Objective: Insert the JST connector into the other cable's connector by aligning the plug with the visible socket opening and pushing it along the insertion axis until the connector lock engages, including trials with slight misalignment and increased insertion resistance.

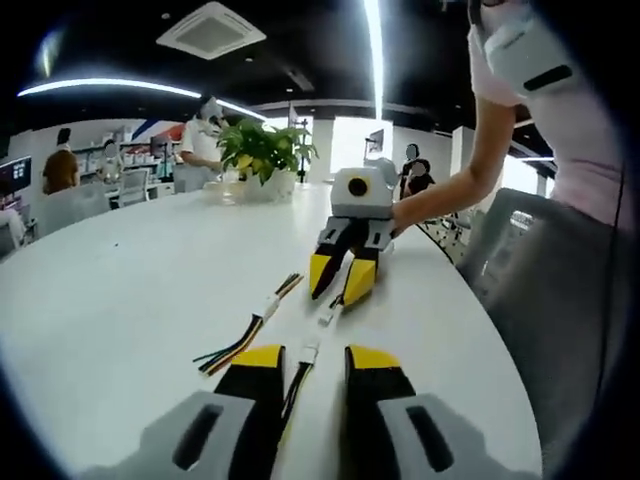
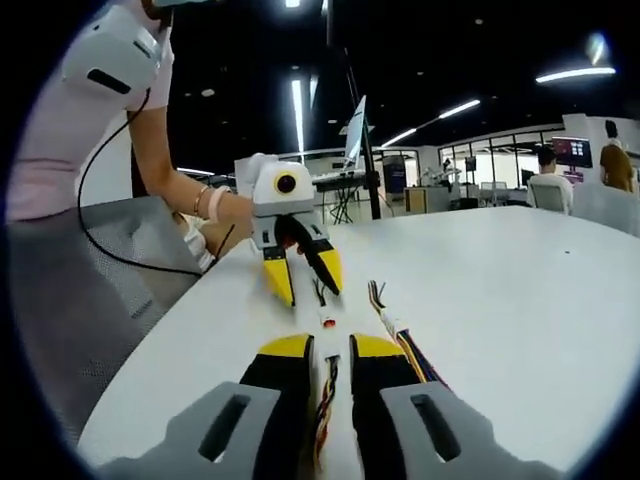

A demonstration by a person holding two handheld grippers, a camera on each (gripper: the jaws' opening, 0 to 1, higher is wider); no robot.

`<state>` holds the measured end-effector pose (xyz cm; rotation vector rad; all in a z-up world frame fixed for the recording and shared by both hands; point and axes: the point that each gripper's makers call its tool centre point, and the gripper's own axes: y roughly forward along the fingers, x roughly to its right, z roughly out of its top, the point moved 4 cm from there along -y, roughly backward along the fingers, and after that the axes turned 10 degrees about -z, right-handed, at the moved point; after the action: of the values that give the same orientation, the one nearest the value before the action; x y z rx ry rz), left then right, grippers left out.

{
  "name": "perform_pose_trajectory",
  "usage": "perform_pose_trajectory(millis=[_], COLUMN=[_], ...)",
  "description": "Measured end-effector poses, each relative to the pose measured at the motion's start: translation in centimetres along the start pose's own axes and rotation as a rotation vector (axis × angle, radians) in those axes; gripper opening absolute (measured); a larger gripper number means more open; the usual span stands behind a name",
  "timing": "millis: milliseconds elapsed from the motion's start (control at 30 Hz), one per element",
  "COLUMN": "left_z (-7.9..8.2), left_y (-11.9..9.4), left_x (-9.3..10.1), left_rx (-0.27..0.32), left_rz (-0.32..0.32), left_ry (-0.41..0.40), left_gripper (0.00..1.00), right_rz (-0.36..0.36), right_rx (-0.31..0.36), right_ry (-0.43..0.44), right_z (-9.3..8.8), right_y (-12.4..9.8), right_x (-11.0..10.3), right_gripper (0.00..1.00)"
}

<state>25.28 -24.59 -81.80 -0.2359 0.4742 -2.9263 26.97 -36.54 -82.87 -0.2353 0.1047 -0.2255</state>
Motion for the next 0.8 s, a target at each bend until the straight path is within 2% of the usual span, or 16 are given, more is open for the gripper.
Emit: perform_pose_trajectory(millis=[167, 300, 400, 633, 800], left_z=[-0.4, -0.5, -0.6, -0.9, -1.0], left_y=[0.3, 0.6, 0.7, 0.4, 0.3], left_x=[-0.1, 0.1, 0.2, -0.1, -0.2], left_rx=[0.005, 0.009, 0.013, 0.014, 0.014], left_rz=[-0.018, -0.031, -0.04, -0.021, -0.016], left_ry=[-0.002, -0.012, -0.02, -0.012, 0.001], left_gripper=[0.11, 0.12, 0.12, 0.08, 0.04], right_rz=[0.01, 0.004, -0.009, -0.007, 0.014], right_rx=[-0.037, -0.049, -0.041, -0.039, -0.059], right_ry=[-0.04, -0.05, -0.039, -0.043, -0.104], right_z=[-0.6, -0.8, -0.7, -1.1, -1.6], right_y=[0.3, 0.4, 0.4, 0.4, 0.4], right_x=[-0.5, -0.3, 0.0, 0.4, 0.2], right_gripper=[0.11, 0.11, 0.03, 0.06, 0.09])
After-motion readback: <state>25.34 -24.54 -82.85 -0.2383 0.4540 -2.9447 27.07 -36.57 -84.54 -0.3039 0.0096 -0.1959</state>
